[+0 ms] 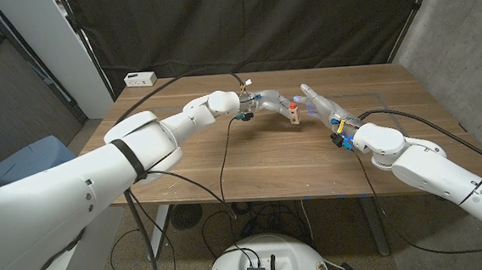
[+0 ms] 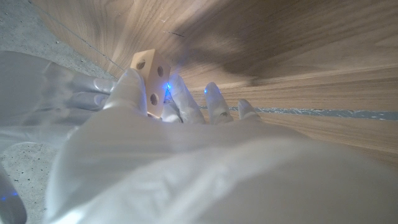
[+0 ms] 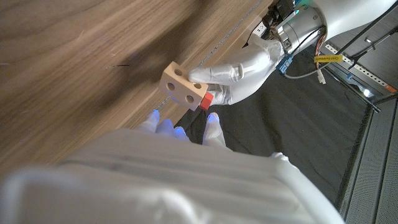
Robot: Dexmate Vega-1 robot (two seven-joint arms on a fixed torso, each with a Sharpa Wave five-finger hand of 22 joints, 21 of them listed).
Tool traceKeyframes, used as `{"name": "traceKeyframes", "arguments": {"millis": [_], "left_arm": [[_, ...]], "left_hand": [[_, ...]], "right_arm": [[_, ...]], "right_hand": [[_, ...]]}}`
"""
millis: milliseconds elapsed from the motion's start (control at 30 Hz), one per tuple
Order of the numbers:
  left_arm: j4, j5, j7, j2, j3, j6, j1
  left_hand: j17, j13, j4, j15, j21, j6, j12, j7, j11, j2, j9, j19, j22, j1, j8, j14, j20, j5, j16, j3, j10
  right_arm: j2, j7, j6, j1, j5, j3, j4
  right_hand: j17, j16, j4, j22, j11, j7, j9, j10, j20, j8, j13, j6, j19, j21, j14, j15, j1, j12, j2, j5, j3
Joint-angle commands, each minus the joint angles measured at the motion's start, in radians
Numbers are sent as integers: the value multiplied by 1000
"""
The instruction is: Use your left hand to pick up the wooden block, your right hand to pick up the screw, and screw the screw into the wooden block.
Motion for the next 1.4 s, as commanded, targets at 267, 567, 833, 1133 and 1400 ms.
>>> {"name": "traceKeyframes", "arguments": {"millis": [267, 567, 833, 1133, 1400], "left_arm": [[-9, 4, -4, 5, -3, -15, 1], [-11, 4, -6, 7, -6, -16, 3], [-9, 4, -7, 5, -7, -15, 4], [-5, 5, -3, 2, -5, -12, 1], [-4, 3, -4, 2, -4, -10, 2]], "left_hand": [[3, 6, 0, -1, 4, 12, -2, -1, -1, 3, 4, 6, 2, -3, 7, 3, 0, 7, 0, 7, 3], [3, 5, -1, -1, 4, 12, -2, -2, -1, 2, 4, 6, 2, -2, 7, 3, -1, 7, 0, 7, 2], [3, 5, -1, -1, 5, 12, -2, -2, -2, 2, 4, 7, 2, -2, 7, 3, -1, 7, 0, 7, 3], [3, 5, -1, -2, 4, 10, -2, 0, -1, 3, 4, 6, 2, -2, 6, 3, -1, 7, 0, 7, 3], [3, 5, 1, -1, 4, 12, -2, -3, 0, 3, 4, 5, 2, -3, 7, 3, -1, 7, 1, 7, 3]], "right_arm": [[31, 17, 16, 37, -6, -16, 65], [37, 26, 15, 47, -5, -23, 77], [38, 34, 16, 50, -2, -28, 82], [34, 36, 11, 48, 0, -30, 78], [28, 34, 6, 40, 3, -29, 69]], "right_hand": [[-1, 5, -1, 3, -6, -6, 1, -105, 6, 2, 2, 0, 1, 3, -148, -1, 8, 2, 2, 5, -6], [-1, 5, -1, 3, -7, -4, 1, -107, 7, 1, 2, -4, 1, 3, -148, -1, 8, 2, 2, 5, -7], [-1, 5, -1, 3, -7, -4, 1, -106, 7, 1, 2, -4, 1, 3, -148, -1, 8, 2, 1, 5, -8], [-1, 5, 0, 3, -7, -5, 1, -106, 6, 3, 2, -2, 1, 3, -148, -2, 8, 2, 1, 5, -9], [-1, 5, 0, 3, -8, -5, 1, -106, 6, 3, 2, -2, 1, 3, -148, -1, 8, 2, 1, 5, -10]]}}
